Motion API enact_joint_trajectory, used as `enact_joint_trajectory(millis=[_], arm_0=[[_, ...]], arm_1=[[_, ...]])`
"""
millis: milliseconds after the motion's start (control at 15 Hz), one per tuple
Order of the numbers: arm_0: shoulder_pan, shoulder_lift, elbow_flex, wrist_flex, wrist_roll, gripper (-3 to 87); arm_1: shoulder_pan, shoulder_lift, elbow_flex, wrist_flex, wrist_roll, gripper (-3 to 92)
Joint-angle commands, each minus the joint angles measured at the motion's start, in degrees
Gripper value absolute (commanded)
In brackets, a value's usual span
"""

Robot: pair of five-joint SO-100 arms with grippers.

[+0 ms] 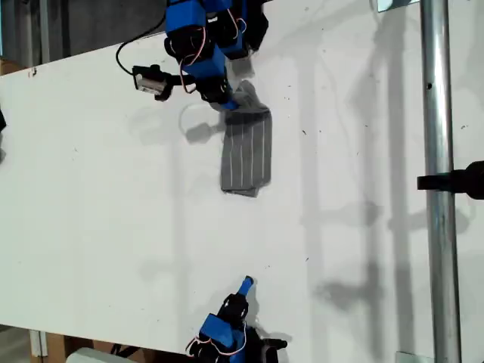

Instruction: Grasp corners of a towel and fold twice.

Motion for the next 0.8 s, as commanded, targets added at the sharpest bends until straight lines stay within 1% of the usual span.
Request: enact_joint_trajectory(millis=[0, 200, 333, 533, 600, 667, 733], arm_0=[[-0.4, 0.1, -0.5, -0.1, -0.2, -0.8], [-0.3, 0.1, -0.6, 0.0, -0.4, -0.7], [-0.5, 0.1, -0.5, 0.0, -0.3, -0.7], [-0.7, 0.1, -0.4, -0.3, 0.1, -0.6], [-0.7, 0.1, -0.4, -0.3, 0.3, -0.6], [-0.4, 0.1, -0.4, -0.2, 0.0, -0.7], [-0.3, 0.1, -0.4, -0.2, -0.2, -0.7]], arm_1=[[3.0, -15.0, -16.9, -6.8, -7.0, -0.2], [3.0, -33.7, -31.8, -13.0, -11.3, -0.2], [2.2, -44.4, -36.7, -19.3, -11.7, -0.2], [1.8, -60.6, -43.5, -26.4, -12.3, -0.2], [1.9, -63.9, -46.4, -26.2, -12.3, 0.0], [2.3, -64.2, -47.7, -25.3, -12.3, 19.1], [2.8, -63.0, -49.8, -21.9, -12.4, 35.4]])
